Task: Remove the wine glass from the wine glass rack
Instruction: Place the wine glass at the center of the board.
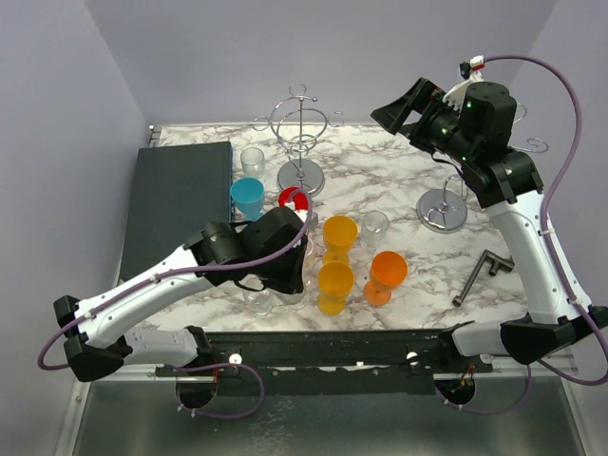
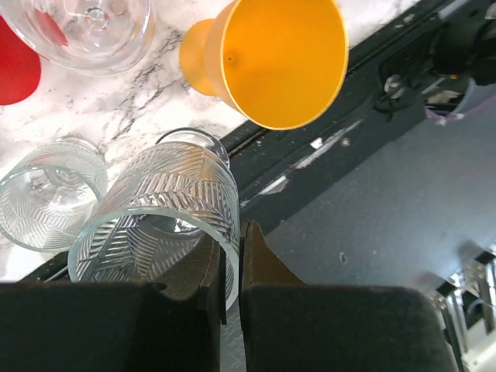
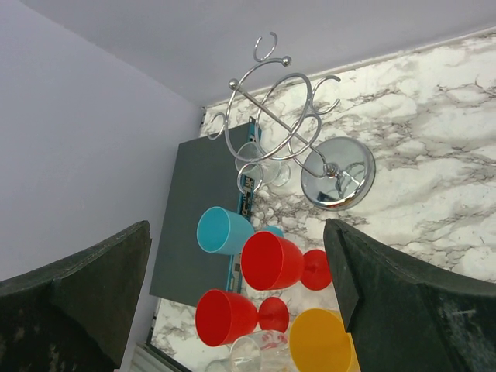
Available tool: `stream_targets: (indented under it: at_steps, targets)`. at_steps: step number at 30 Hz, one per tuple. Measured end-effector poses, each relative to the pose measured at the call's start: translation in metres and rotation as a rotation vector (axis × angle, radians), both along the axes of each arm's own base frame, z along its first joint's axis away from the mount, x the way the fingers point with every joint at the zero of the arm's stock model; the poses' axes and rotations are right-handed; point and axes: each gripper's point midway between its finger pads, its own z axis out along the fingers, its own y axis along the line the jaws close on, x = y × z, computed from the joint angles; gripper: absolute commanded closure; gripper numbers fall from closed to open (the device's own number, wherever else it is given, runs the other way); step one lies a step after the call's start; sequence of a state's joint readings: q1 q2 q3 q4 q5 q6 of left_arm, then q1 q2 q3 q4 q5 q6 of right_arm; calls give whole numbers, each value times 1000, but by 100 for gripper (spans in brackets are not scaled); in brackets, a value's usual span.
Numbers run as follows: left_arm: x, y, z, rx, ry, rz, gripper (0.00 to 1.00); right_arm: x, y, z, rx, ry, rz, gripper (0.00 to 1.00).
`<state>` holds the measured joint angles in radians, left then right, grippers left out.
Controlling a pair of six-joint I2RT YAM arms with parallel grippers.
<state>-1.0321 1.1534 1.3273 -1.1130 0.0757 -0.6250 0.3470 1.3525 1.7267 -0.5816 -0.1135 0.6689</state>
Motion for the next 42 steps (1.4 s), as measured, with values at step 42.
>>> stream_targets:
  at_steps: [42]
  targets:
    - [-4, -25, -136, 312, -75, 51, 93, 2, -3, -19, -29, 32, -13, 0]
